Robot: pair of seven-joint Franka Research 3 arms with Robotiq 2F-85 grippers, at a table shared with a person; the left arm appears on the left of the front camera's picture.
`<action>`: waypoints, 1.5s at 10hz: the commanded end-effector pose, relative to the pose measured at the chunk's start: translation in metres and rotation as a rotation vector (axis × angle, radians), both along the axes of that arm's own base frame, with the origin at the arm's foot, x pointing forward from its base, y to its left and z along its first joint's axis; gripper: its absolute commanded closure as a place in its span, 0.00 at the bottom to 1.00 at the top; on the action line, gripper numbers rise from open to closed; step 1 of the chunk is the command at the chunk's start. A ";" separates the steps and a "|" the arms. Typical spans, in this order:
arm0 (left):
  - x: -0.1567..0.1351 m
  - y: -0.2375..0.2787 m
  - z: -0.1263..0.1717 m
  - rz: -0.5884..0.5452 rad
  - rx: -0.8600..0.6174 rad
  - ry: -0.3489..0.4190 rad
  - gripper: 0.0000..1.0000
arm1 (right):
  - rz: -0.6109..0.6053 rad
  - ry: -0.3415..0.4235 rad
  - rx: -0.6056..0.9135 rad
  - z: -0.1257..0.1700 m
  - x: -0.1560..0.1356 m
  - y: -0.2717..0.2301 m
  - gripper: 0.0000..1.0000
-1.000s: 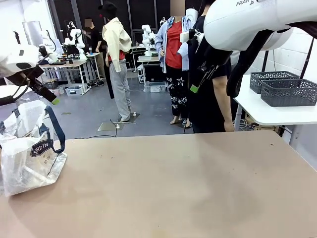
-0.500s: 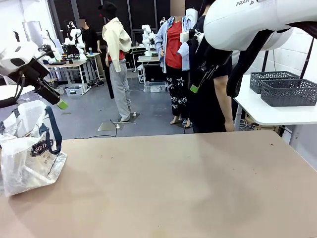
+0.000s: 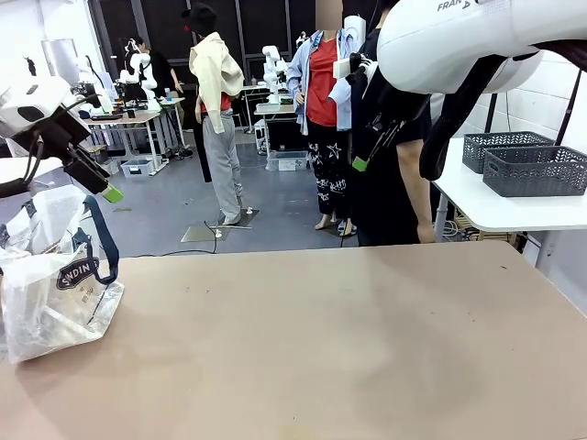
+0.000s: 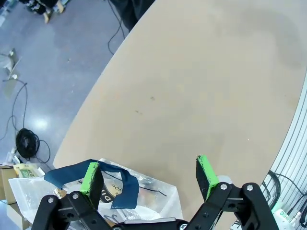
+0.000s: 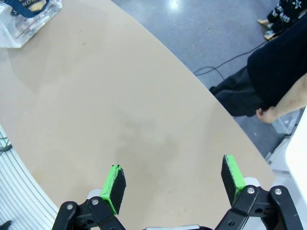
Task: Transfer purchased items from the store into the shopping bag.
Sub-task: Move the Reusable shopping bag to the right side of the table.
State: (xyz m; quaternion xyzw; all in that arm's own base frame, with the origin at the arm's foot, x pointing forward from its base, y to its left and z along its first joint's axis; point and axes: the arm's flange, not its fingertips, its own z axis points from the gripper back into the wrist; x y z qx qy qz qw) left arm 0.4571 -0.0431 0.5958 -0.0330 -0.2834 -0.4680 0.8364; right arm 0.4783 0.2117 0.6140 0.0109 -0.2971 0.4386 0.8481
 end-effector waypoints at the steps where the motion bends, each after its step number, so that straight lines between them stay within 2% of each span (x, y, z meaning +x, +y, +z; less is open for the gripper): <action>1: 0.000 -0.001 -0.002 0.014 -0.024 -0.007 0.00 | -0.016 0.007 -0.006 -0.003 -0.003 -0.001 0.00; 15: 0.000 -0.001 -0.002 0.014 -0.024 -0.007 0.00 | -0.016 0.007 -0.006 -0.003 -0.003 -0.001 0.00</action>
